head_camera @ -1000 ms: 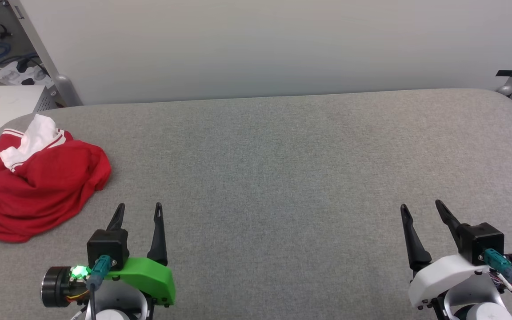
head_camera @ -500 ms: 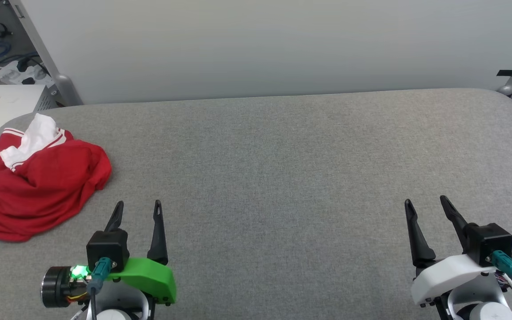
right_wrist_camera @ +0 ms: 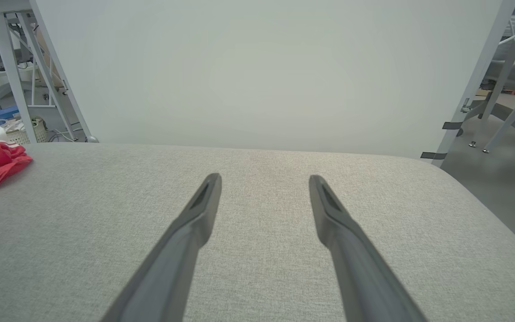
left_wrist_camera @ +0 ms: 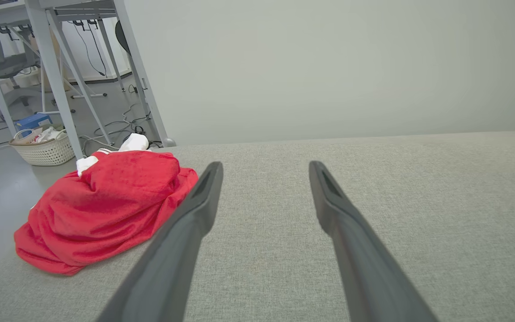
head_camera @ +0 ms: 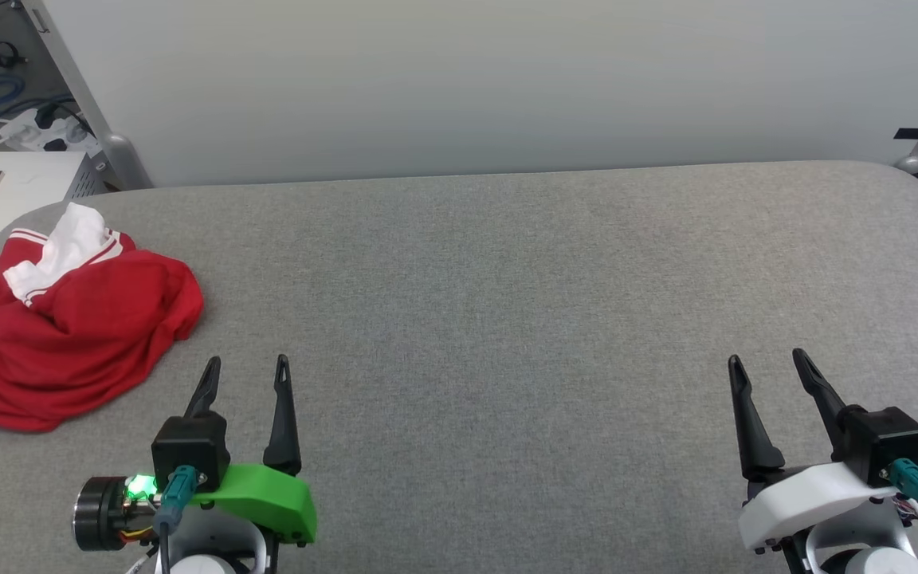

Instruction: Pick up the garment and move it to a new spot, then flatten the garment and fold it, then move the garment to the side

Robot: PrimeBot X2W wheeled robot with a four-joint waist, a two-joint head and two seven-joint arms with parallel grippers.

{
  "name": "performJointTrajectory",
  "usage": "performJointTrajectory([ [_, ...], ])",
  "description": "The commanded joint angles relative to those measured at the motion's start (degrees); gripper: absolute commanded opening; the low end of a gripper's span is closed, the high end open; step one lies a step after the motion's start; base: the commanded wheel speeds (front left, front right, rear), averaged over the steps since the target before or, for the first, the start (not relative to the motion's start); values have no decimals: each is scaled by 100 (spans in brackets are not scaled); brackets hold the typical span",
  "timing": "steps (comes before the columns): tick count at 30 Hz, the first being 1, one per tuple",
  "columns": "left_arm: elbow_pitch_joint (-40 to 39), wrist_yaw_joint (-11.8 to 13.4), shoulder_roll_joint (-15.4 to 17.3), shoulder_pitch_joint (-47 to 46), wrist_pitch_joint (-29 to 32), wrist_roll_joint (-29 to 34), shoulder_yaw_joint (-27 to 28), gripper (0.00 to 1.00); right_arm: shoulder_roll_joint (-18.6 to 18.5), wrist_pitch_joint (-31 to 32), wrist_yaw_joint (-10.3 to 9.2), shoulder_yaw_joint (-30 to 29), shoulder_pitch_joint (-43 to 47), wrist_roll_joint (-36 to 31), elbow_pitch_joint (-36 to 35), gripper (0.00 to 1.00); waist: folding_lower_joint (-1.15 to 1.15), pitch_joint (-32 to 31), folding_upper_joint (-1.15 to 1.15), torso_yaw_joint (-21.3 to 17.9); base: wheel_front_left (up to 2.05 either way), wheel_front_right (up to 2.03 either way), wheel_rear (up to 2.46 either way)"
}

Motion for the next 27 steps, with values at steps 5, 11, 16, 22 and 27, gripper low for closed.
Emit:
performJointTrajectory([
  [5, -17, 54, -11, 57, -103, -47, -16, 100, 5, -124, -2, 8, 69, 96, -96, 100, 0, -3, 0, 12, 0, 0, 0],
  [11, 3, 58, -13, 75, -174, -70, -32, 100, 5, -194, -2, 13, 97, 126, -156, 100, 0, -6, 0, 28, 0, 0, 0],
  [16, 18, 53, -14, 83, -232, -86, -38, 100, 6, -252, -2, 12, 118, 153, -190, 100, 0, -7, 0, 44, 0, 0, 0],
  [22, 33, 47, -15, 99, -303, -110, -47, 100, 6, -322, -2, 16, 145, 188, -224, 100, 0, -12, 0, 61, 0, 0, 0],
  [27, 34, 47, -17, 117, -363, -129, -54, 100, 7, -382, -2, 15, 176, 235, -245, 100, 0, -19, 0, 73, 0, 0, 0],
])
